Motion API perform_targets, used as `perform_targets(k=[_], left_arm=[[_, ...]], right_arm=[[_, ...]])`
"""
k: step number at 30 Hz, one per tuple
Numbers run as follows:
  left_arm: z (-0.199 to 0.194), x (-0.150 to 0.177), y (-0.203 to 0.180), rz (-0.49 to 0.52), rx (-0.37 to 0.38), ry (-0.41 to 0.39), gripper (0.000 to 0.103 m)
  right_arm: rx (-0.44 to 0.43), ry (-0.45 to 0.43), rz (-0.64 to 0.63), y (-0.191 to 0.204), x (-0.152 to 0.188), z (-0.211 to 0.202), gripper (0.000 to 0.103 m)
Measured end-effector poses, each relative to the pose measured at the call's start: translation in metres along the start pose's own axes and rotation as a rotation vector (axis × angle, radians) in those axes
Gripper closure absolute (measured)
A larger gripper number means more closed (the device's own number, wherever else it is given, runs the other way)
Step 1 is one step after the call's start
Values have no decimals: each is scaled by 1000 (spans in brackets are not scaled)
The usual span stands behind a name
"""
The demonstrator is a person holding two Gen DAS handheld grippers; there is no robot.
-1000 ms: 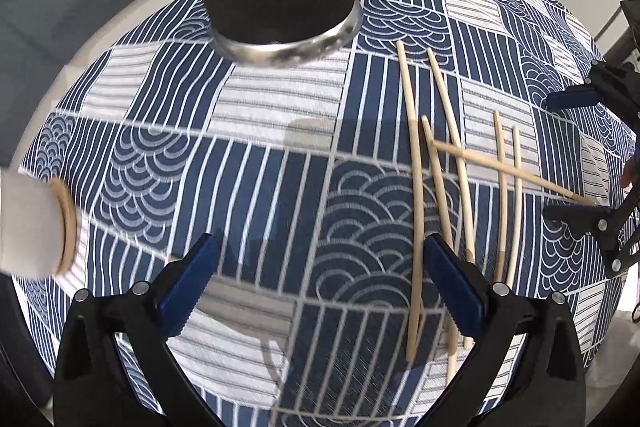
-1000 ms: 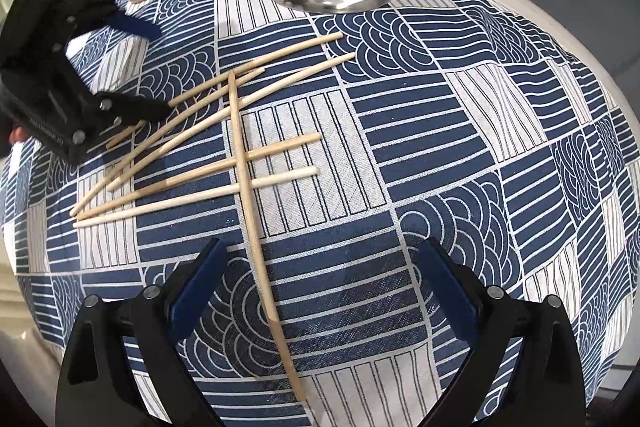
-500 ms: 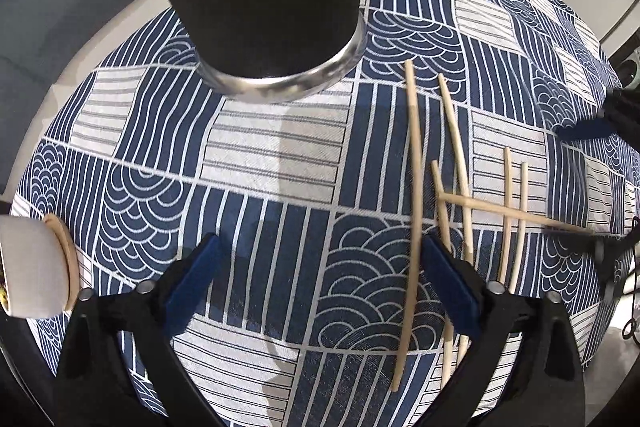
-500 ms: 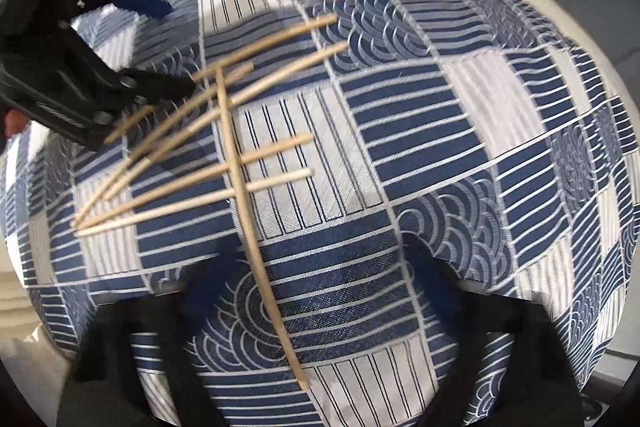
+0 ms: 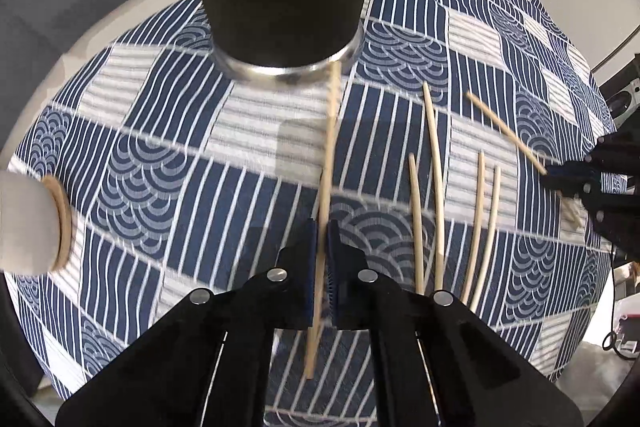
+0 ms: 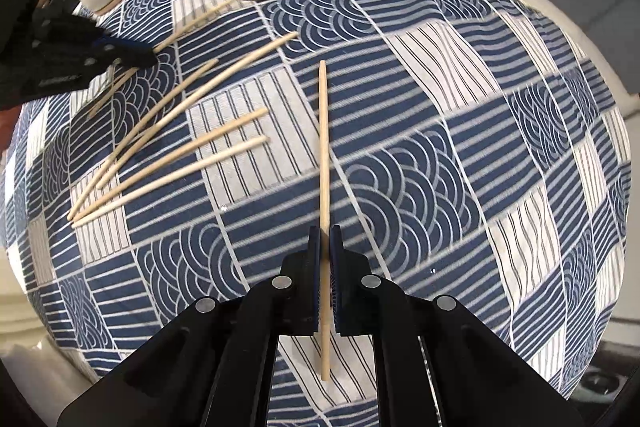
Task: Organize utensils
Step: 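Lift both held sticks upright and carry them over the black cup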
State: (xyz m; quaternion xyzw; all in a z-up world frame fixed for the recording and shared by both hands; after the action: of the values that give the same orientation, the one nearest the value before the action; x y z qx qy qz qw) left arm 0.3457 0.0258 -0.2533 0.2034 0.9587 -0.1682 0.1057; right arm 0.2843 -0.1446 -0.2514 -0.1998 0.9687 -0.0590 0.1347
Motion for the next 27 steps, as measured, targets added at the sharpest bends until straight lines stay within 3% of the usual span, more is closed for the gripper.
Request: perform_targets(k=[7,15,21,27], left_arm=[[-8,39,2,-89,30,17,98],[-34,68,17,-173,-59,-6,98],[-78,65,27,-192,-126,-93,98],[-124,36,16,-186,-151,-222,98]], right_arm=[[-42,-38,43,-34,16,-12,98],[-54,-134,49,-36,-8,-42,98],[-76,-263,53,-34,-40,-81,98],[-107,-416,74,-33,-80,-124,98]])
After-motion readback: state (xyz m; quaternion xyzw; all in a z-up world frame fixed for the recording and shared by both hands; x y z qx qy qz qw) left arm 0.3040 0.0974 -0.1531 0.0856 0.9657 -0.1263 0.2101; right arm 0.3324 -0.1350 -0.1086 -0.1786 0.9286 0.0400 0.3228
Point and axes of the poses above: each gripper's, at about its wrist camera, not at the fingertips, and z roughly the way its jaws point, y to its left, x to its underside, the point moved 2 cm from there along z, roughly the way its jaws point, and after that the axes turned 13 degrees about x, right-handed, at the moved point
